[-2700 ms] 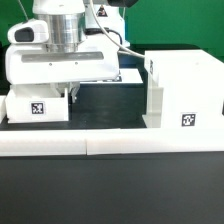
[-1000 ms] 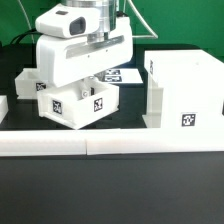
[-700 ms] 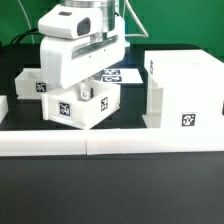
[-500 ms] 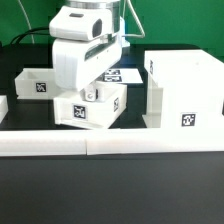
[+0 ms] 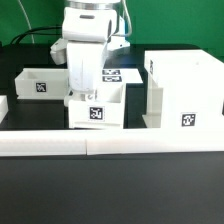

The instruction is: Assemble drawer

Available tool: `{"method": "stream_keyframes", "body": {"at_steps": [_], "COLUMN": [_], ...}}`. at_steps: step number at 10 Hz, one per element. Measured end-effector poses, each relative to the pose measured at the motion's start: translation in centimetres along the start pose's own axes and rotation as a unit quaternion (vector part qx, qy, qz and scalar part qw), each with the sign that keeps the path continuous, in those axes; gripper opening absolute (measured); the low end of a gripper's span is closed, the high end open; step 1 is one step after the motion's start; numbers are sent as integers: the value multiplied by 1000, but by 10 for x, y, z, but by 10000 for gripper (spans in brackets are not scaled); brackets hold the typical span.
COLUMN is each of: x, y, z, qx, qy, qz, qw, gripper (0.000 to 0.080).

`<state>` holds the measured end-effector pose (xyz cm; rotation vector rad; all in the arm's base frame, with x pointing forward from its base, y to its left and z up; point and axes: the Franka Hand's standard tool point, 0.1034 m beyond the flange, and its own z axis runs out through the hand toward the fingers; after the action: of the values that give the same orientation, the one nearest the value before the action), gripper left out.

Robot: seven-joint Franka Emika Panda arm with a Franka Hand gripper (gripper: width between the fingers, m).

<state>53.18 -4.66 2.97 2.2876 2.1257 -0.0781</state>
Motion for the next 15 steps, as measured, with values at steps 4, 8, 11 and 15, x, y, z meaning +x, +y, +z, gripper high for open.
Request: {"method": "stream_keyframes", "body": {"at_steps": [4, 8, 11, 15], "x": [14, 11, 24, 23], "y": [7, 6, 10, 10], "z": [0, 3, 2, 4], "qx": [-1, -9, -13, -24], "qy": [1, 1, 5, 6], "qz": [-15, -12, 3, 8], "qw": [1000, 1000, 1000, 1000], "gripper": [42, 42, 42, 42]}}
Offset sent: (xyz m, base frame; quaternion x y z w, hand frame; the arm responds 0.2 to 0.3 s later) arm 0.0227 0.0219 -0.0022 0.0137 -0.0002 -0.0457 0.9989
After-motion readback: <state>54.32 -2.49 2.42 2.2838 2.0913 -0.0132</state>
